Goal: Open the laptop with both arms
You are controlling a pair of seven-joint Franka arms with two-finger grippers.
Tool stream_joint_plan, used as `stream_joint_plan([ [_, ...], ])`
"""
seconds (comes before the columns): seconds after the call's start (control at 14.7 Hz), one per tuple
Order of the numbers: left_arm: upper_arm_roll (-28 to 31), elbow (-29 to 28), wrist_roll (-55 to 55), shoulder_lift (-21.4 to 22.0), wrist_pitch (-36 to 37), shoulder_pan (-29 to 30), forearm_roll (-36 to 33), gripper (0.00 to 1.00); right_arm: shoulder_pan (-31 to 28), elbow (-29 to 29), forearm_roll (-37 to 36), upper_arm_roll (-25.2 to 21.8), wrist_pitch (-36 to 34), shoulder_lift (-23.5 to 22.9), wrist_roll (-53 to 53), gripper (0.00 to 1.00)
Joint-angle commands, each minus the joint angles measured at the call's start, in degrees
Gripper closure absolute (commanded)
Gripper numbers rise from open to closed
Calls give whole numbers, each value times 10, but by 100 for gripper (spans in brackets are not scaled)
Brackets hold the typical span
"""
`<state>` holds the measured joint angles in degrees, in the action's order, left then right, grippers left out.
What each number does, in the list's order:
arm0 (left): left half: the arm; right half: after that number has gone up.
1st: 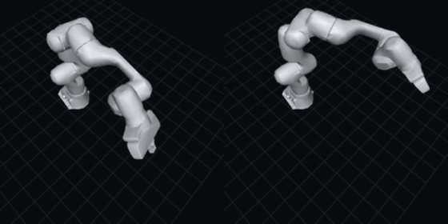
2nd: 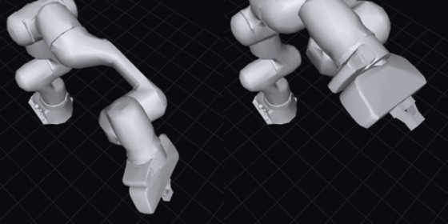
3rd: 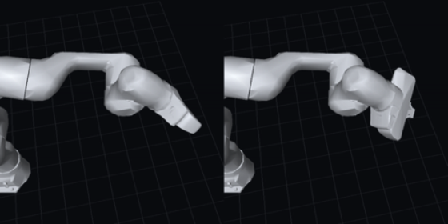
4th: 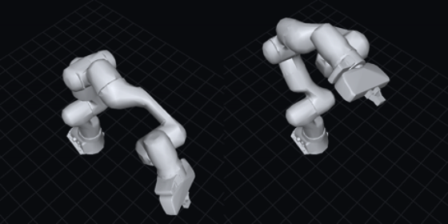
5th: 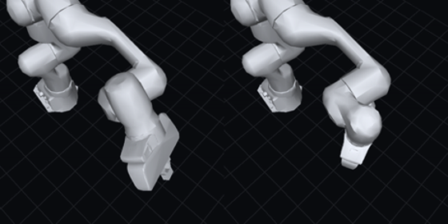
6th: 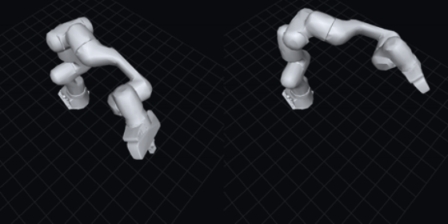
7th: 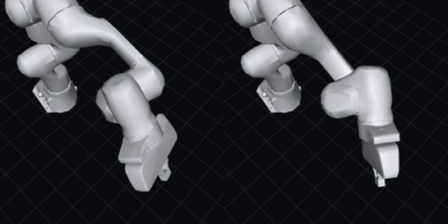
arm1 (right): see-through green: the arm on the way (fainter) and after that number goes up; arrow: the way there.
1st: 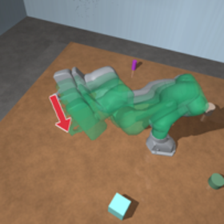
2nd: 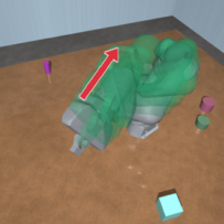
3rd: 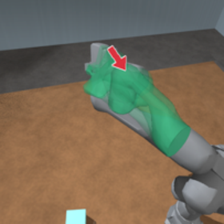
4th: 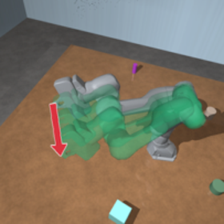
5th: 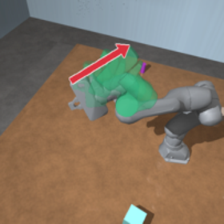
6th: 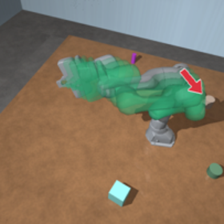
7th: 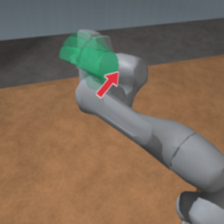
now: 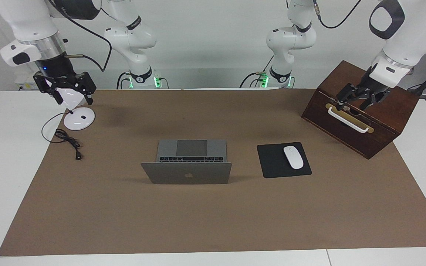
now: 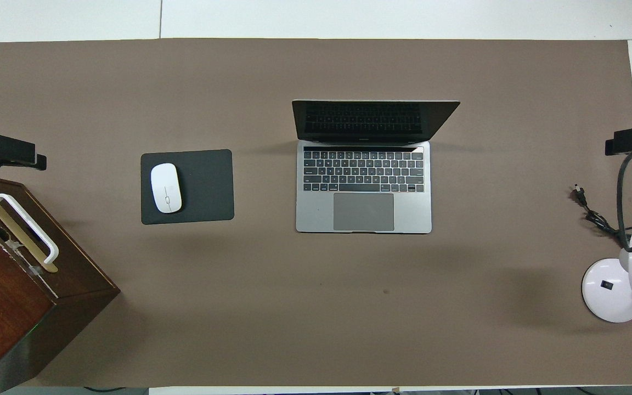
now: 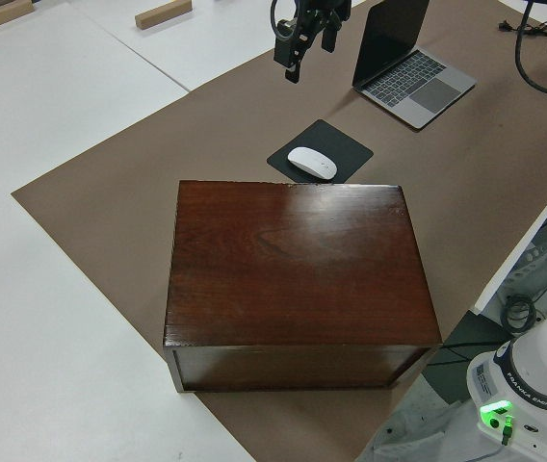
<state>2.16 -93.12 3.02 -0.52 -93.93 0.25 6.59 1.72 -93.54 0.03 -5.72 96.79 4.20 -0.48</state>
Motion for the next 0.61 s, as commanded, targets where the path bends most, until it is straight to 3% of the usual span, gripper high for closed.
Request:
stream_joint_plan([
  [0.0, 2, 23, -7, -6, 16, -6, -22, 0, -17, 42, 6, 12, -46, -6, 14, 0],
  [0.55, 5, 25, -6, -5, 23, -2, -22, 0, -22, 42, 5, 21, -67, -5, 13, 0],
])
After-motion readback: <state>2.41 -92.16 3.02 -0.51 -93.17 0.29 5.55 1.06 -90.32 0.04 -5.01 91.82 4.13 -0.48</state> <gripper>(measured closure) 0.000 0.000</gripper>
